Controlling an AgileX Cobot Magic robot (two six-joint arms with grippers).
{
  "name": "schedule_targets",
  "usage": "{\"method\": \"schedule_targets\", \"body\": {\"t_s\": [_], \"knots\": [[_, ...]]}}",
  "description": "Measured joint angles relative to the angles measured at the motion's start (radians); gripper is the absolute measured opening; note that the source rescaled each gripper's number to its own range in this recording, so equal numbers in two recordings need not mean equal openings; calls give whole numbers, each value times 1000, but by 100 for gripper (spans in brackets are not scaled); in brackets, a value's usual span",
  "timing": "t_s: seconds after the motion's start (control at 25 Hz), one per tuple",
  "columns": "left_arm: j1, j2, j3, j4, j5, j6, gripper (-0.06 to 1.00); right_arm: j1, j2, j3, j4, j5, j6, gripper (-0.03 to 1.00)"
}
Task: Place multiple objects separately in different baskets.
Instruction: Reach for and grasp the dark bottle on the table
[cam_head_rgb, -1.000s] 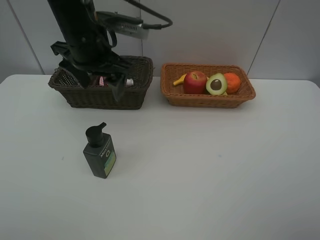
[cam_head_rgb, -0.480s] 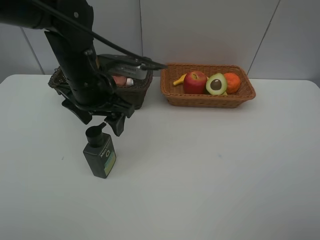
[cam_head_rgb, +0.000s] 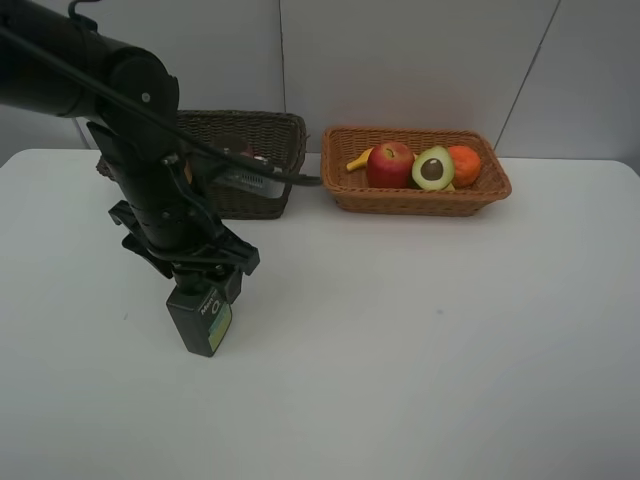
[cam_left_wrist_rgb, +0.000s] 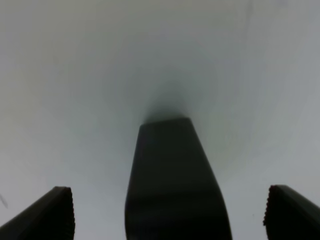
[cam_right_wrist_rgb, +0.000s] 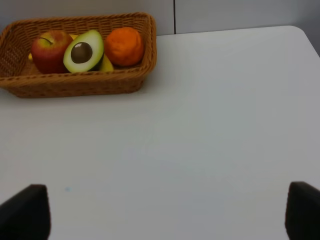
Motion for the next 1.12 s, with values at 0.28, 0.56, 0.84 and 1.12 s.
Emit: {"method": "schedule_targets", "body": {"t_s": [0.28,0.56,0.84,1.12], "knots": [[0,1,10,0,-22,7,100,0,0,0,0,0,0,100],[0,12,10,-7,-21,6,66,0,0,0,0,0,0,100],[0,12,10,-11,-21,5,51,0,0,0,0,0,0,100],[0,12,10,-16,-21,5,51,0,0,0,0,0,0,100]]}}
